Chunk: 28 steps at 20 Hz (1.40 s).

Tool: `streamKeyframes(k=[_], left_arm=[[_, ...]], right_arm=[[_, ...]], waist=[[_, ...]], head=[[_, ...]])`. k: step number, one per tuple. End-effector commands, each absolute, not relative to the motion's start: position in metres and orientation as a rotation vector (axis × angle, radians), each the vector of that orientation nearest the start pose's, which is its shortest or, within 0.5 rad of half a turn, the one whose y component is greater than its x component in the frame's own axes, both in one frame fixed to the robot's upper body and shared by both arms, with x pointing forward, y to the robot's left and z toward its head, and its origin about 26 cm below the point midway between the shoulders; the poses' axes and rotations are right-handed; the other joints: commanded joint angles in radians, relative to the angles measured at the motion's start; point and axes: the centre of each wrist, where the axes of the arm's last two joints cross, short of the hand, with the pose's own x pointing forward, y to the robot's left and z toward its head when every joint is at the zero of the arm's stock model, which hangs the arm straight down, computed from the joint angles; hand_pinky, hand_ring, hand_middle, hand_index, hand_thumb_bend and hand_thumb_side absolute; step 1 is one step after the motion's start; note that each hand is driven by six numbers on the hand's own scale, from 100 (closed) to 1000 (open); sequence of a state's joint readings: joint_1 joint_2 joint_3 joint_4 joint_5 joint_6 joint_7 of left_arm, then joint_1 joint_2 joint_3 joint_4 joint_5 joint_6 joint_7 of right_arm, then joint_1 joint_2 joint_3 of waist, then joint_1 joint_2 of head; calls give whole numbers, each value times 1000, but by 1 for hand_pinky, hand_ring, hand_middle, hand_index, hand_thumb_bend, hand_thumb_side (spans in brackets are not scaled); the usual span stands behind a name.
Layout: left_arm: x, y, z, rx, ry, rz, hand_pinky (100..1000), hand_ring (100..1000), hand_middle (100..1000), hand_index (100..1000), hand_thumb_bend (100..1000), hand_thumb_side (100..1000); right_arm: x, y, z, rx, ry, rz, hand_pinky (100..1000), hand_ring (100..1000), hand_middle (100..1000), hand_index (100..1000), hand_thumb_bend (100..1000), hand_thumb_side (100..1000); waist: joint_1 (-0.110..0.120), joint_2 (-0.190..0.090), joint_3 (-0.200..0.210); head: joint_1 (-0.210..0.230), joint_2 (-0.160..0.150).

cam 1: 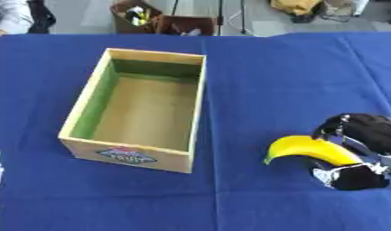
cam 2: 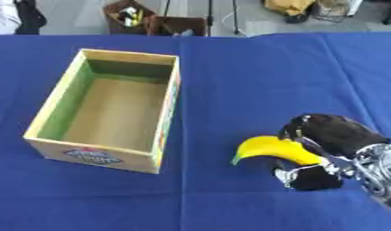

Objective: Pick up objects on the table and place them in the box.

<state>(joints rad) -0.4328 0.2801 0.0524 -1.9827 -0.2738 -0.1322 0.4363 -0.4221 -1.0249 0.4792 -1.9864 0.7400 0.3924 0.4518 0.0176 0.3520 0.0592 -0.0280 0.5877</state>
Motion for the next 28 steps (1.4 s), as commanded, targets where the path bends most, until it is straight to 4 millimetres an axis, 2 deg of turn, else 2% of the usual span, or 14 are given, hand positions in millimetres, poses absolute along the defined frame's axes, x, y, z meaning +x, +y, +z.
streamKeyframes(k=[1, 8, 28], left_arm=[[309, 251, 243, -806, 3476, -87, 559, 688, 746, 906, 100, 1000], [309, 251, 244, -804, 3476, -81, 559, 689, 747, 906, 100, 1000], [309, 249, 243, -793, 3483, -74, 557, 689, 748, 906, 100, 1000]], right_arm=[[288, -270, 222, -1163, -1187, 1649, 805, 854, 651, 803, 200, 646], [287, -274, 222, -1215, -1191, 1633, 809, 861, 663, 820, 233, 671], [294, -281, 221, -1217, -1158, 1556, 805, 862, 660, 817, 203, 665]], waist=[[1, -15, 1], [3, -13, -1], [6, 4, 7]], head=[[-2, -13], [3, -19], [-4, -42]])
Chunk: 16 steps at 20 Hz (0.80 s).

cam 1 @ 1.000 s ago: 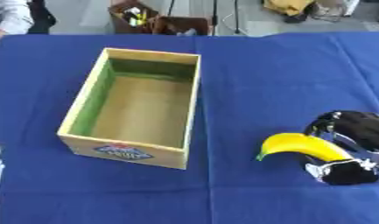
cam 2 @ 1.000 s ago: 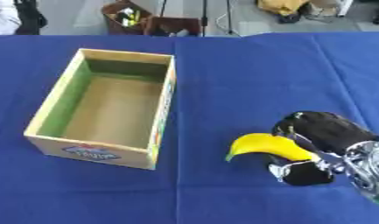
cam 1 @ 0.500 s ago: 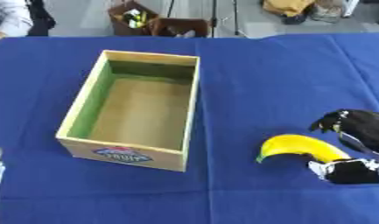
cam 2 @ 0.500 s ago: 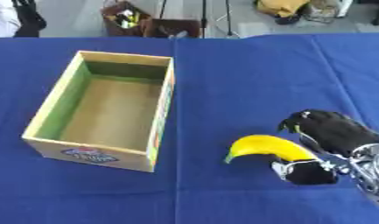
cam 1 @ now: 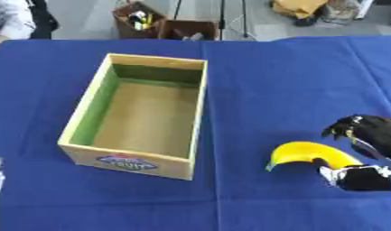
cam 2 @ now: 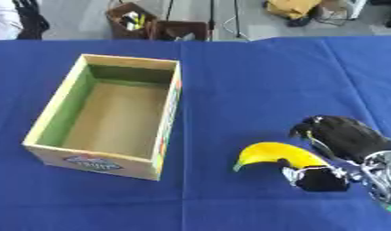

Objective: Pick up objects on the table and place them in the box.

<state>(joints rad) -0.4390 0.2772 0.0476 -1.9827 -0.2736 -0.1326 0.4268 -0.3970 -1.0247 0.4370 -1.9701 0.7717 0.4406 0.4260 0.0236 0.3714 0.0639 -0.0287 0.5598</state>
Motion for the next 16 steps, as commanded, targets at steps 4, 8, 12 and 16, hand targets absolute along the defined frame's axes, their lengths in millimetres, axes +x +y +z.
streamKeyframes(k=[4, 8, 12, 16], left_arm=[[309, 249, 243, -792, 3485, -74, 557, 689, 748, 906, 100, 1000], [309, 249, 243, -790, 3486, -71, 557, 689, 748, 906, 100, 1000], [309, 249, 243, -788, 3488, -71, 557, 689, 748, 906, 100, 1000], [309, 249, 243, -786, 3489, -70, 557, 689, 749, 906, 100, 1000]], right_arm=[[298, -283, 218, -1212, -1146, 1553, 805, 863, 662, 818, 211, 660], [303, -287, 216, -1221, -1130, 1542, 806, 863, 664, 818, 214, 651], [305, -290, 210, -1216, -1115, 1544, 806, 863, 662, 817, 213, 651], [305, -292, 208, -1202, -1110, 1549, 805, 863, 660, 815, 219, 645]], waist=[[0, -12, 4], [0, -10, 6], [0, -9, 7], [0, -7, 7]], head=[[-4, -13], [-6, -16], [-6, -17], [-6, -15]])
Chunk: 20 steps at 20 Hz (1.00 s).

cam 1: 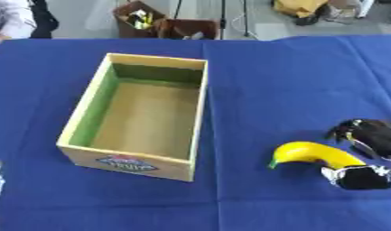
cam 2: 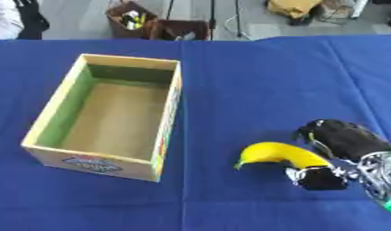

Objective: Pick up objects on the table and place them in the box.

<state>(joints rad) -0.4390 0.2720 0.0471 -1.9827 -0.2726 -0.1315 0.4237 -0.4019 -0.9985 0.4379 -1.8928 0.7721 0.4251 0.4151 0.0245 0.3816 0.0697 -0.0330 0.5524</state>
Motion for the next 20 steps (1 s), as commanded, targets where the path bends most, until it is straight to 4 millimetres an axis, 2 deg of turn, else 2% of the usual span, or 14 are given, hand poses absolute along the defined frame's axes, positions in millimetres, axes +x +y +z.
streamKeyframes(k=[1, 7, 20], left_arm=[[309, 249, 243, -785, 3489, -70, 557, 689, 749, 906, 100, 1000], [310, 248, 243, -781, 3489, -66, 558, 690, 749, 906, 100, 1000], [310, 247, 244, -774, 3489, -51, 558, 690, 750, 905, 100, 1000]], right_arm=[[304, -291, 207, -1198, -1109, 1552, 805, 862, 658, 814, 222, 640], [303, -290, 208, -1206, -1125, 1559, 787, 850, 620, 757, 256, 597], [304, -290, 206, -1247, -1164, 1539, 759, 819, 558, 703, 209, 562]], waist=[[-1, -17, 1], [-1, -18, 1], [0, -17, 0]], head=[[-2, -6], [-1, -5], [-2, -7]])
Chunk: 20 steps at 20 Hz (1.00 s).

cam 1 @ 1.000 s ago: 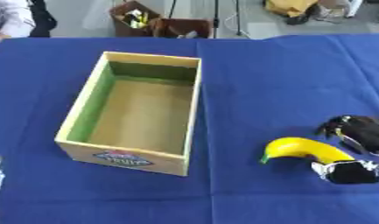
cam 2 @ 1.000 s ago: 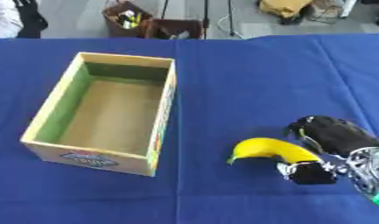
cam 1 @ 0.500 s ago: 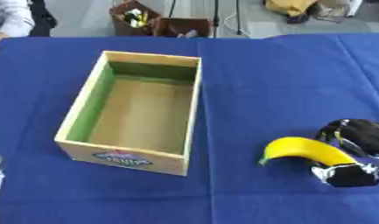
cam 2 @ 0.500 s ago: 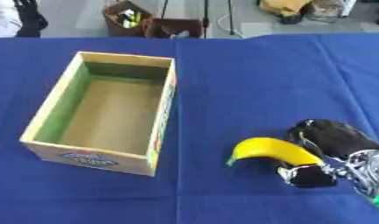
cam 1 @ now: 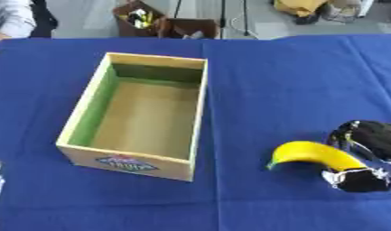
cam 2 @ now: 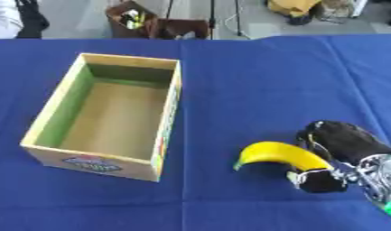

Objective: Pick up objects on the table and place them in the box.

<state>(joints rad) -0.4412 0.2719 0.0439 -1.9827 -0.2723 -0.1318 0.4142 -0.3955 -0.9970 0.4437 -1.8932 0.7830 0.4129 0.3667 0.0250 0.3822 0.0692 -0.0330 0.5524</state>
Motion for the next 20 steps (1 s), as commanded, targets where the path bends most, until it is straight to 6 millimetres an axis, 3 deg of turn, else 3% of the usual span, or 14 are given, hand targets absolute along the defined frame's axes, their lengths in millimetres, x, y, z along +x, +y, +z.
streamKeyframes(k=[1, 20], left_arm=[[310, 247, 244, -772, 3489, -49, 558, 690, 750, 905, 100, 1000], [310, 246, 245, -762, 3490, -47, 559, 691, 750, 903, 100, 1000]], right_arm=[[304, -290, 206, -1247, -1167, 1539, 758, 818, 556, 702, 207, 557], [304, -289, 206, -1222, -1192, 1510, 715, 771, 490, 642, 134, 473]], waist=[[-1, -17, 1], [-2, -19, 0]], head=[[-2, -7], [-3, -11]])
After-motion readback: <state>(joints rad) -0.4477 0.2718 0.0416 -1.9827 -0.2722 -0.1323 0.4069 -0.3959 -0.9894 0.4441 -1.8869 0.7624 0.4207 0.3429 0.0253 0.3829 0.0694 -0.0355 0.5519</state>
